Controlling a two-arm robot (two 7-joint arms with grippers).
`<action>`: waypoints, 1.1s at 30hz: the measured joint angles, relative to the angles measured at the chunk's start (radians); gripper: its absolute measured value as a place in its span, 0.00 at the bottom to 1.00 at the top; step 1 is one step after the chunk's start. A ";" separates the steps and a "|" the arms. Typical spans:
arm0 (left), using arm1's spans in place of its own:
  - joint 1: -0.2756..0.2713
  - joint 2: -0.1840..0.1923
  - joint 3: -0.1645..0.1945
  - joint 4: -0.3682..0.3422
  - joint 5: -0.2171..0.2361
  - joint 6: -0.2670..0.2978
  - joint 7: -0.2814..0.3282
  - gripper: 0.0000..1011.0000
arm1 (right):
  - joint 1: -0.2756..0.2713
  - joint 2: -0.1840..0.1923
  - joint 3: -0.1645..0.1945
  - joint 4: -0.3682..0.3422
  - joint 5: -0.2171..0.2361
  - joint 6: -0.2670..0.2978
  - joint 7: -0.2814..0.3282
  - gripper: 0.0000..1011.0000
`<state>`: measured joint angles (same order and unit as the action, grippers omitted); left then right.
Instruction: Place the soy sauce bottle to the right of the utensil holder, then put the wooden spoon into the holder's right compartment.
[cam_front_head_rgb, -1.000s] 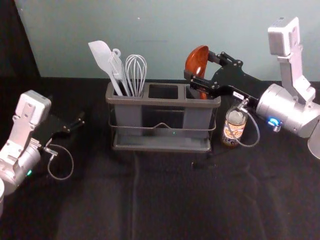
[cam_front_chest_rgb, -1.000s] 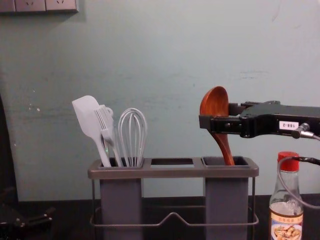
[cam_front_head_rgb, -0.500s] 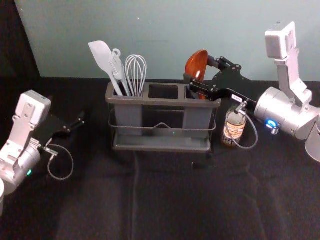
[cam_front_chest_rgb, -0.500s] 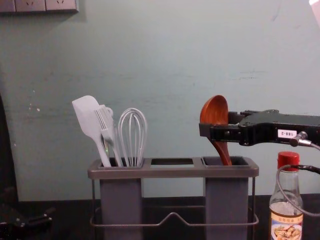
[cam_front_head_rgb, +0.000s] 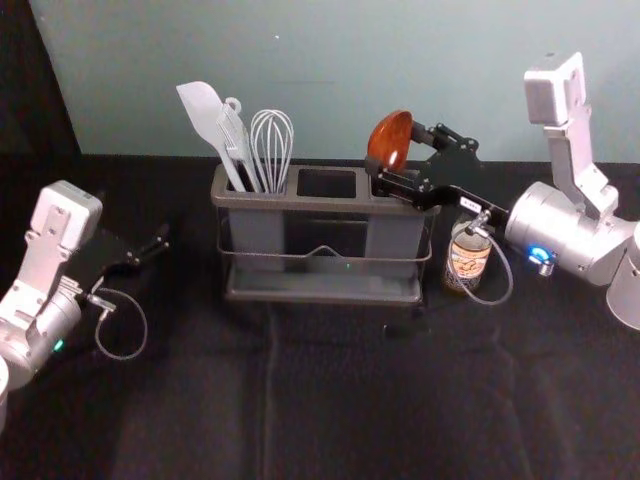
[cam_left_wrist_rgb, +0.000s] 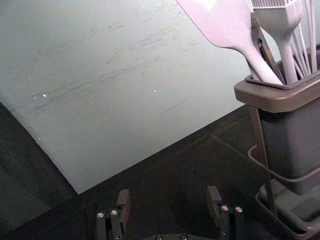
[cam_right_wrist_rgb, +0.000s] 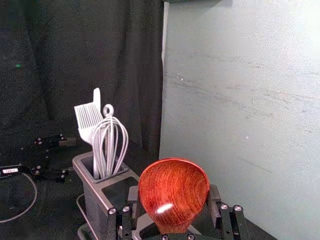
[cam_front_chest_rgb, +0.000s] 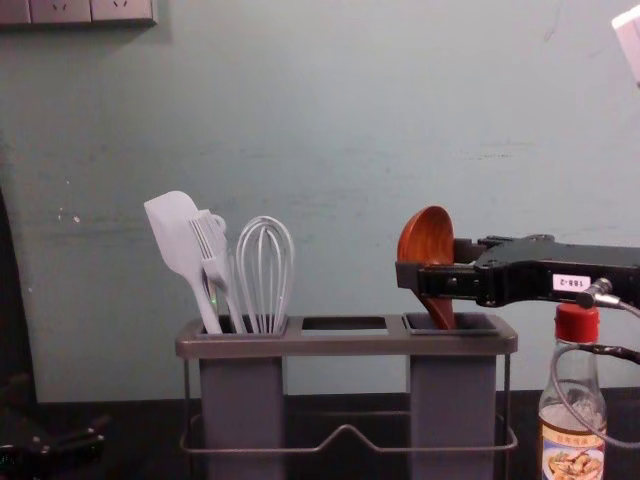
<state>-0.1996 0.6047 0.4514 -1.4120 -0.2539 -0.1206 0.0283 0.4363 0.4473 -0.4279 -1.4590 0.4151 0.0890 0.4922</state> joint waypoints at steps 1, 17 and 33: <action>0.000 0.000 0.000 0.000 0.000 0.000 0.000 0.99 | 0.000 0.000 0.000 0.000 0.000 0.000 0.000 0.82; 0.000 0.000 0.000 0.000 0.000 0.000 0.000 0.99 | -0.001 -0.001 -0.001 0.001 0.001 0.011 -0.001 0.82; 0.000 0.000 0.000 0.000 0.000 0.000 0.000 0.99 | -0.001 0.000 -0.001 0.000 0.001 0.009 -0.002 0.99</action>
<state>-0.1995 0.6047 0.4514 -1.4120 -0.2539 -0.1205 0.0283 0.4356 0.4469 -0.4291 -1.4590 0.4163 0.0977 0.4902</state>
